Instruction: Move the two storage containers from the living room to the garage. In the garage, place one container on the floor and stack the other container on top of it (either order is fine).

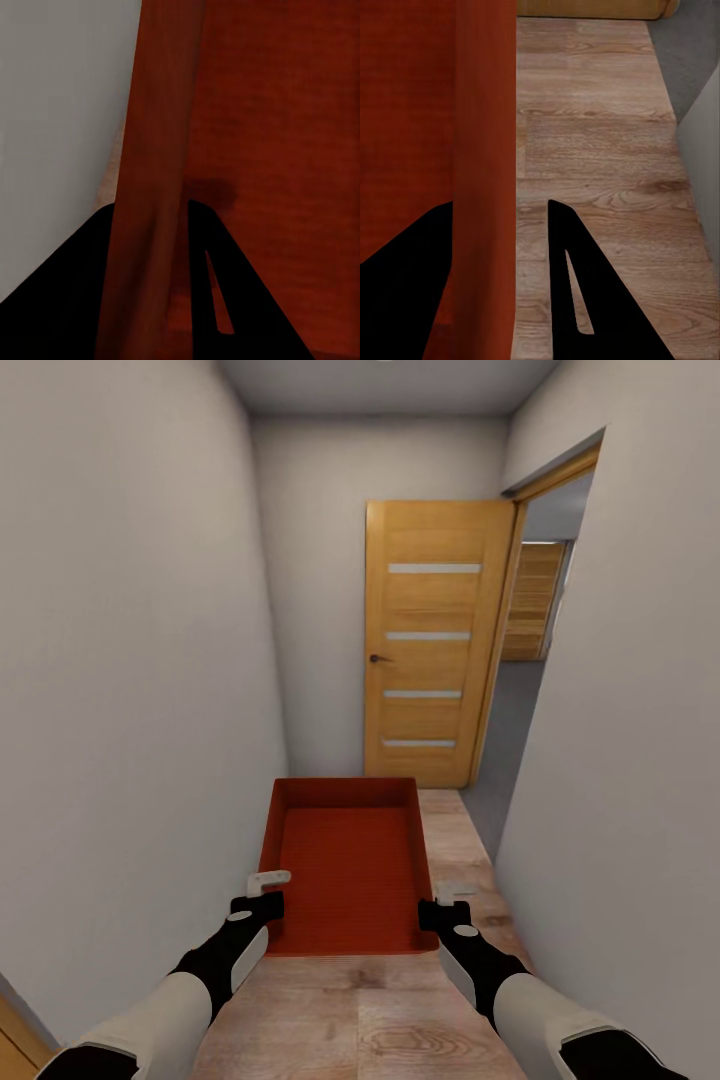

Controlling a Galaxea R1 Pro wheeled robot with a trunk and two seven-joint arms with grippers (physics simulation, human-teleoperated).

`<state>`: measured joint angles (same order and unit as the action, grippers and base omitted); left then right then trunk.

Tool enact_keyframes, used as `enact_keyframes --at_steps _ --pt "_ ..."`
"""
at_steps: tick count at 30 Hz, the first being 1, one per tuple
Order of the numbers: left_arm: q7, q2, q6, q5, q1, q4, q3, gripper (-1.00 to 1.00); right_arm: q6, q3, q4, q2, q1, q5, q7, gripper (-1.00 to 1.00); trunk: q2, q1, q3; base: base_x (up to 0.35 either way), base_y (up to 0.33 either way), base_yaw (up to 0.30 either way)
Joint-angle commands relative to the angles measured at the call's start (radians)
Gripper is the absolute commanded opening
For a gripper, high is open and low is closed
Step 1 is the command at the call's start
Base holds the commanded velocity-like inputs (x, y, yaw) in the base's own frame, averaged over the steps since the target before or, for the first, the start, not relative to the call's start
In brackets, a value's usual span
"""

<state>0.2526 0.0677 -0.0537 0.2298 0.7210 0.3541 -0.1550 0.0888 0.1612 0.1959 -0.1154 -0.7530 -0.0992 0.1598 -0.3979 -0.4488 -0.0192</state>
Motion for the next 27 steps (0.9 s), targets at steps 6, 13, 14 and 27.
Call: enact_keyframes --at_steps 6,13,14,27 --pt "0.027 -0.044 0.038 -0.014 0.001 0.005 0.049 -1.0 0.003 0.009 -0.003 0.0 0.0 -0.019 0.004 -1.0 -0.002 -0.001 -0.002 0.321 0.0 0.0" --pt "0.027 -0.045 0.038 -0.014 0.001 0.005 0.049 -1.0 0.003 0.009 -0.003 0.0 0.0 -0.019 0.004 -1.0 -0.002 -0.001 -0.002 0.322 0.0 0.0" --pt "0.027 -0.045 0.038 -0.014 0.001 0.005 0.049 -1.0 0.003 0.009 -0.003 0.0 0.0 -0.019 0.004 -1.0 -0.002 -0.001 -0.002 0.321 0.0 0.0" --pt "0.027 -0.045 0.038 -0.014 0.001 0.003 0.051 -1.0 0.003 0.009 -0.003 0.0 0.0 -0.016 0.004 -1.0 -0.002 -0.001 -0.002 0.321 0.0 0.0"
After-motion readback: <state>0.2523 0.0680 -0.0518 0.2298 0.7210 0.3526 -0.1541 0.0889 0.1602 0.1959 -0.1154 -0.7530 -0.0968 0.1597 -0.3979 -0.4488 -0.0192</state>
